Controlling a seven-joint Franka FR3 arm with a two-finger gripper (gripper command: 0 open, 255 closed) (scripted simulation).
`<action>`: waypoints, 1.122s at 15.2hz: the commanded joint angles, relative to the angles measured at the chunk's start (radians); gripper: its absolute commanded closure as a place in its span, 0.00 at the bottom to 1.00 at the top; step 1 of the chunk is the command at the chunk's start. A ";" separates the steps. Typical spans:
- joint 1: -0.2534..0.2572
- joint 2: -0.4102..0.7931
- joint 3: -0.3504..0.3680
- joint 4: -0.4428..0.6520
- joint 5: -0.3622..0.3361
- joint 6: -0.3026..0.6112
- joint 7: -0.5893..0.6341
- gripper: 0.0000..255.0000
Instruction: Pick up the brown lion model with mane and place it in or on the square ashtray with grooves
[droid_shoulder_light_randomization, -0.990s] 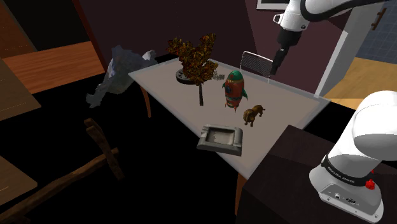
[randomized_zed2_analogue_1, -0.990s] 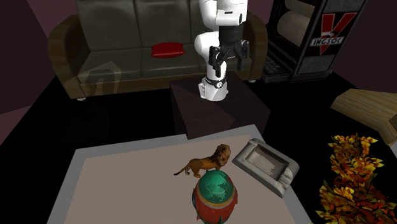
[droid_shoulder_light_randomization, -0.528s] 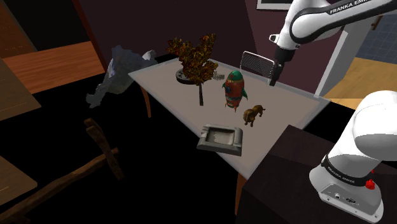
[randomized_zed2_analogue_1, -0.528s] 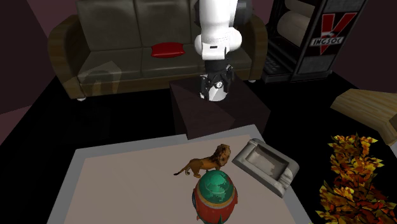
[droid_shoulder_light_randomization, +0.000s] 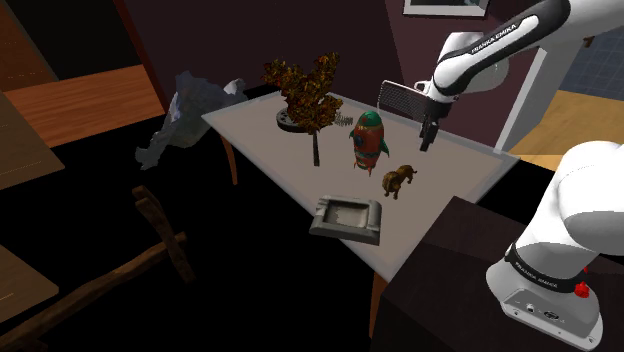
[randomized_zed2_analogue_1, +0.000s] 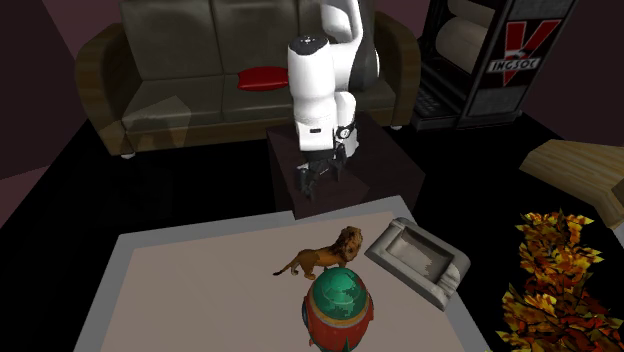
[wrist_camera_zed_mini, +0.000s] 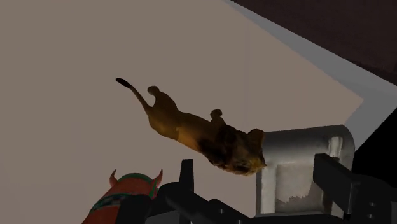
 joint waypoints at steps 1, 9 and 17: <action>0.051 0.101 -0.068 0.028 0.077 0.055 -0.122 0.00; 0.041 0.588 -0.066 0.217 0.657 0.111 -0.740 0.00; -0.105 0.798 0.086 0.338 0.837 0.130 -0.933 0.00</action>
